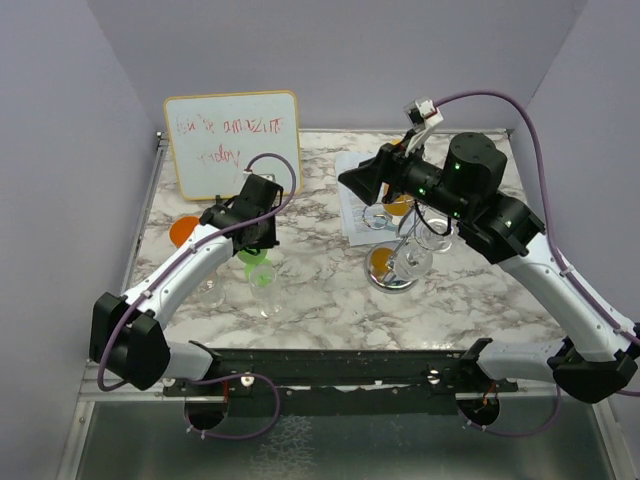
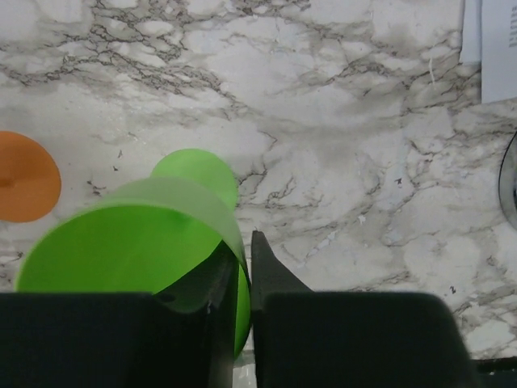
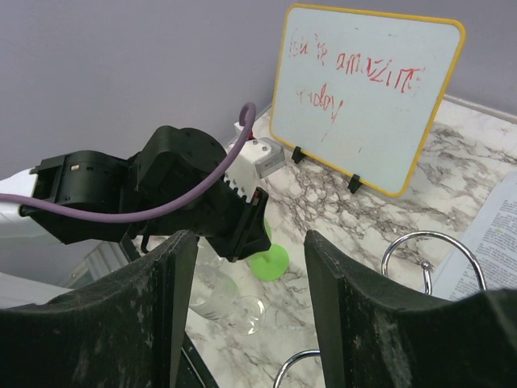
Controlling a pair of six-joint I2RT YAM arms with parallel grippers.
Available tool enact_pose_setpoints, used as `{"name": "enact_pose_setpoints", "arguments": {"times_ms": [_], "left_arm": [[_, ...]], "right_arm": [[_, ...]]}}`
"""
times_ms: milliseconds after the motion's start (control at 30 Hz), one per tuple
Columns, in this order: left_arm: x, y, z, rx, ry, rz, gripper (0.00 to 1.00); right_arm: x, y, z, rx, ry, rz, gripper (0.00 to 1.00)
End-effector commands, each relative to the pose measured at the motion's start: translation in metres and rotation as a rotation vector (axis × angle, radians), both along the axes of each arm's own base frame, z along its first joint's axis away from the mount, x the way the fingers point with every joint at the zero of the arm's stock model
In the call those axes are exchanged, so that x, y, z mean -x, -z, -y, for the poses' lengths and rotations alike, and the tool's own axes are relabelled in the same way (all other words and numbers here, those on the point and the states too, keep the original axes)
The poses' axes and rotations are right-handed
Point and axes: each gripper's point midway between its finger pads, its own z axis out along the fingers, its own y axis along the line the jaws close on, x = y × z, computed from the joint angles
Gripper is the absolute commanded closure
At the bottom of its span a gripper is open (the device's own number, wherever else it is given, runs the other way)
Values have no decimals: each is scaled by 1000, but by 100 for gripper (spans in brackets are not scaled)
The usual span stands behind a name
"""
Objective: Place the wine glass upside down on the wine glass rack
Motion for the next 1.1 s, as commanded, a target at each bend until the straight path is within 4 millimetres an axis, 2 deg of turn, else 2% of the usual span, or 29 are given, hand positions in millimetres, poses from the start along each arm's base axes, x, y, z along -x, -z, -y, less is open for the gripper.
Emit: {"name": "enact_pose_setpoints", "arguments": {"times_ms": [0,100,300,400,667,833,967,1067], "left_arm": [[-15,-12,2,-9,16,43,100],[-20,-31,12,38,51,82,100],[-21,-94,39,204,146,209,100],[-17,-127,42,263,167,284,100],[-12,-187,3,300,-54,489,100],[-1,-233,-1,426,-79,624,100],[13,-278,-2,561,-74,767,100],[22,-312,-12,623,-99,871,100]], "right_arm": [[6,-15,4,-64,11,25,40],[8,-19,11,-79,34,30,39],[16,-23,22,-130,49,49,36],[21,-23,27,-142,50,58,34],[29,-16,28,-186,31,45,30],[25,-23,44,-298,131,-11,29],[25,-32,49,-384,156,-37,29],[25,-35,47,-451,153,-68,29]]}}
